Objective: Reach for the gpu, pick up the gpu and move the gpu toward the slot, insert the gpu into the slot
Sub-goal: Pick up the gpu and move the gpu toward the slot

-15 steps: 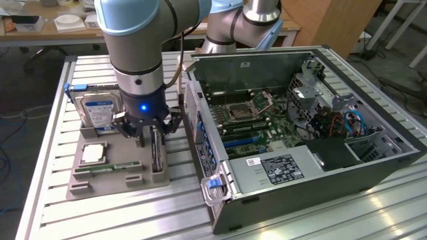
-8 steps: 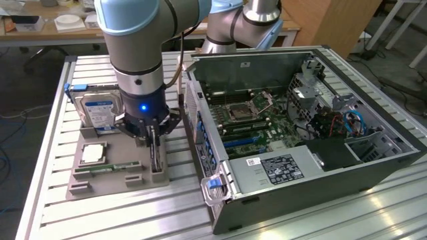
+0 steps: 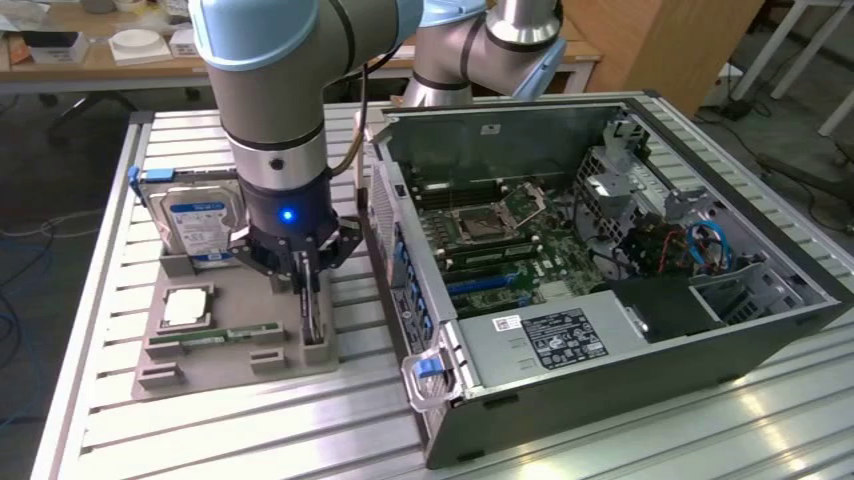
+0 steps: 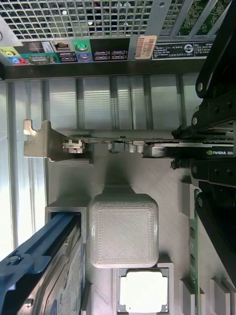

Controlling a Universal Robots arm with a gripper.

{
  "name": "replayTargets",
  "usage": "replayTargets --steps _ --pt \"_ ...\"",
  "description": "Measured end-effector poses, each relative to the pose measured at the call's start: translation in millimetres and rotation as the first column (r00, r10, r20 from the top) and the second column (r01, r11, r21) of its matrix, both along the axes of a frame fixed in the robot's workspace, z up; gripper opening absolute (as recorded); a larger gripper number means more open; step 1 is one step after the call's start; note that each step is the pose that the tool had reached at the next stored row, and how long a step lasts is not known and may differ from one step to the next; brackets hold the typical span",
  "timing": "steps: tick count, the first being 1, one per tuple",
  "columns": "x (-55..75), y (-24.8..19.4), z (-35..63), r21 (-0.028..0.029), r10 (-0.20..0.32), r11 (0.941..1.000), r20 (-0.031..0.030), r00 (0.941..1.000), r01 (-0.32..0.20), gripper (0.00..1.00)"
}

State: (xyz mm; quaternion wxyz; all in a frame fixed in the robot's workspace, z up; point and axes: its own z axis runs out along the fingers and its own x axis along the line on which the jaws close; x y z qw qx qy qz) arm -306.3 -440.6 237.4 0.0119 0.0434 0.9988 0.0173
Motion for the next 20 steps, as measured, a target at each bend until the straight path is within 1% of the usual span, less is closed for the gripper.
replayTargets --steps 10,12,13,16,20 --pt "0.0 0.0 0.0 0.0001 0.0 1.0 0.0001 1.0 0.0 0.26" --pt "0.0 0.1 0.6 0.0008 0.0 1.0 0.0003 1.0 0.0 0.26" --pt "0.0 0.1 1.5 0.0015 0.0 1.0 0.0003 1.0 0.0 0.26" --pt "0.0 0.0 5.3 0.0108 0.0 0.9999 0.0001 1.0 0.0 0.26" --pt "0.0 0.0 9.5 0.011 0.0 0.9999 0.0 1.0 0.0 0.26"
